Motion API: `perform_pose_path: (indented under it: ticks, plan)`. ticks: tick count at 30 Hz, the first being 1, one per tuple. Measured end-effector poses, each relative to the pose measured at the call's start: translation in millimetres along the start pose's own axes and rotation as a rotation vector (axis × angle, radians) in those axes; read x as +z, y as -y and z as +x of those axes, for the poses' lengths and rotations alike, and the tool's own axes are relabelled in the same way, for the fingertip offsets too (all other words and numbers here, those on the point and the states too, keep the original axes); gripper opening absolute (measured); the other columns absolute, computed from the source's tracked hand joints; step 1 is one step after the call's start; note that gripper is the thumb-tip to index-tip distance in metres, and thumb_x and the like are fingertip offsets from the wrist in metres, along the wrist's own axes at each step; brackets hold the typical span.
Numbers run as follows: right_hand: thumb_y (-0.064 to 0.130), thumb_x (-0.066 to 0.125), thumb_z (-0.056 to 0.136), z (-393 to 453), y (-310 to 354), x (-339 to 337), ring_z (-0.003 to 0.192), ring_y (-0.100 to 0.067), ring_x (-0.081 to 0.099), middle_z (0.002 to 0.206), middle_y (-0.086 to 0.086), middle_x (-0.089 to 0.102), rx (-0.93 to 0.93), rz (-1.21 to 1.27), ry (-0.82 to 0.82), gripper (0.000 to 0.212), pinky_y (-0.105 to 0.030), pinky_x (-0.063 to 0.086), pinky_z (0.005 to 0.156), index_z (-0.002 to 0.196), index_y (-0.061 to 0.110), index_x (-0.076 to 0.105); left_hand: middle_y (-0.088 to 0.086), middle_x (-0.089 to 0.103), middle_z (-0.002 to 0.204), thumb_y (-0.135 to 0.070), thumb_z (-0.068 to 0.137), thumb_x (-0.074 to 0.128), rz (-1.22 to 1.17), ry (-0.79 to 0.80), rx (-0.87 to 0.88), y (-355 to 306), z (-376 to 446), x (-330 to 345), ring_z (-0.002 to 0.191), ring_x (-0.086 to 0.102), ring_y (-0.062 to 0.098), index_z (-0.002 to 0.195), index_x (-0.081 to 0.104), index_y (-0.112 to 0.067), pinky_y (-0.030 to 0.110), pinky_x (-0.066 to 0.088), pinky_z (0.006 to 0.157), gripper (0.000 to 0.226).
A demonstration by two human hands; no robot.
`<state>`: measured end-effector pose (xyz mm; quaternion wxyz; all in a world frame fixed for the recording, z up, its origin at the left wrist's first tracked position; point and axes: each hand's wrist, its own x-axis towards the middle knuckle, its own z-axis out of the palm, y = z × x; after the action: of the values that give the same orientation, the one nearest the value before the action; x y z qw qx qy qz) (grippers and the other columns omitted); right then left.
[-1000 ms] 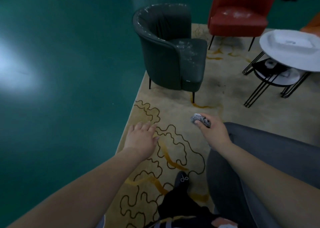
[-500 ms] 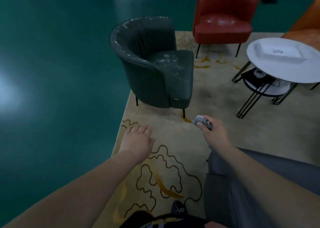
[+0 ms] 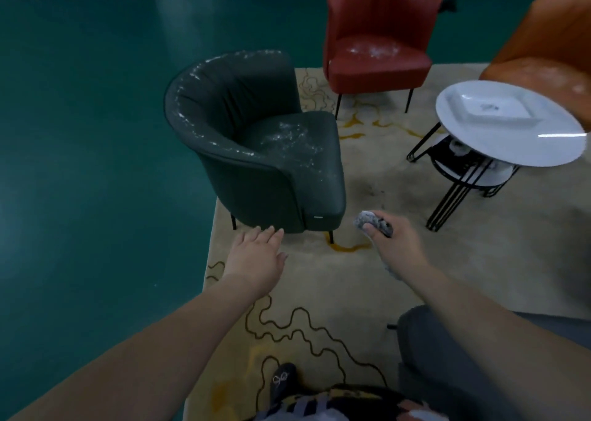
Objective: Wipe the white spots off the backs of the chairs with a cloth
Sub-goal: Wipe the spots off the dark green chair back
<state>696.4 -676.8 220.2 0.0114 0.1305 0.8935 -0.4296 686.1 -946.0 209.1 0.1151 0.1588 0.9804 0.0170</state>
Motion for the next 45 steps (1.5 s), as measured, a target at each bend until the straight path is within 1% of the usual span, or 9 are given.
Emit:
perform_pose_path:
  ticks: [7, 10, 12, 18, 22, 28, 31, 41, 45]
  plan:
    - [0.029, 0.063, 0.09, 62, 12, -1, 0.101, -0.017, 0.059, 0.11, -0.006, 0.062, -0.01, -0.012, -0.074, 0.029, -0.03, 0.048, 0.087, 0.119, 0.023, 0.065, -0.004, 0.023, 0.157, -0.048, 0.099, 0.023, -0.001, -0.008, 0.084, 17, 87, -10, 0.145, 0.015, 0.022, 0.151, 0.019, -0.026, 0.043, 0.01, 0.118, 0.057]
    - [0.031, 0.064, 0.089, 95, 7, -11, 0.095, -0.009, 0.054, 0.108, -0.001, 0.057, 0.005, -0.035, -0.138, 0.031, -0.018, 0.036, 0.078, 0.12, 0.028, 0.064, -0.004, 0.024, 0.157, -0.049, 0.098, 0.024, -0.009, -0.005, 0.089, 12, 126, -10, 0.146, 0.013, 0.022, 0.151, 0.019, -0.026, 0.044, 0.009, 0.119, 0.058]
    - [0.032, 0.064, 0.09, 124, 1, -19, 0.094, -0.007, 0.051, 0.109, 0.0, 0.057, 0.01, -0.046, -0.148, 0.03, -0.016, 0.033, 0.078, 0.12, 0.03, 0.064, -0.005, 0.024, 0.157, -0.05, 0.098, 0.024, -0.021, -0.006, 0.09, 6, 154, -8, 0.146, 0.013, 0.022, 0.151, 0.019, -0.026, 0.044, 0.008, 0.119, 0.058]
    - [0.039, 0.058, 0.092, 231, -21, -46, 0.099, -0.006, 0.051, 0.114, 0.004, 0.059, -0.022, -0.086, -0.069, 0.03, -0.022, 0.038, 0.081, 0.122, 0.033, 0.061, -0.005, 0.022, 0.157, -0.048, 0.099, 0.023, -0.015, -0.007, 0.047, -21, 251, -17, 0.146, 0.012, 0.021, 0.151, 0.017, -0.025, 0.043, 0.008, 0.12, 0.057]
    - [0.039, 0.056, 0.093, 308, -29, -69, 0.1, -0.01, 0.057, 0.115, 0.002, 0.06, -0.054, -0.101, 0.015, 0.033, -0.032, 0.048, 0.087, 0.125, 0.03, 0.06, -0.005, 0.021, 0.158, -0.048, 0.099, 0.023, -0.031, 0.006, -0.042, -35, 307, -31, 0.146, 0.013, 0.021, 0.152, 0.016, -0.025, 0.043, 0.009, 0.12, 0.058]
    - [0.039, 0.059, 0.091, 400, -27, -78, 0.104, -0.013, 0.059, 0.115, 0.001, 0.062, -0.093, -0.131, 0.081, 0.035, -0.034, 0.049, 0.093, 0.124, 0.029, 0.062, -0.005, 0.022, 0.157, -0.048, 0.099, 0.024, -0.086, -0.005, -0.166, -40, 359, -44, 0.145, 0.016, 0.02, 0.152, 0.017, -0.026, 0.042, 0.01, 0.119, 0.057]
    - [0.036, 0.061, 0.09, 438, -18, -65, 0.105, -0.016, 0.06, 0.113, 0.0, 0.065, -0.135, -0.132, 0.142, 0.033, -0.036, 0.049, 0.092, 0.122, 0.028, 0.063, -0.005, 0.022, 0.157, -0.049, 0.099, 0.025, -0.118, 0.005, -0.215, -28, 381, -46, 0.144, 0.018, 0.02, 0.152, 0.016, -0.026, 0.041, 0.01, 0.119, 0.058]
    - [0.037, 0.064, 0.088, 568, 30, -23, 0.099, -0.011, 0.058, 0.112, 0.001, 0.062, -0.246, -0.16, 0.269, 0.03, -0.029, 0.046, 0.091, 0.118, 0.035, 0.062, -0.002, 0.02, 0.158, -0.048, 0.099, 0.025, -0.159, 0.055, -0.346, 47, 478, -38, 0.145, 0.015, 0.021, 0.152, 0.014, -0.024, 0.043, 0.007, 0.119, 0.059]
    - [0.029, 0.067, 0.087, 607, 50, 2, 0.102, -0.014, 0.058, 0.112, -0.002, 0.062, -0.283, -0.144, 0.294, 0.03, -0.034, 0.047, 0.095, 0.117, 0.028, 0.065, -0.002, 0.02, 0.158, -0.049, 0.099, 0.026, -0.179, 0.043, -0.398, 70, 497, -37, 0.146, 0.015, 0.021, 0.152, 0.012, -0.024, 0.042, 0.008, 0.119, 0.06]
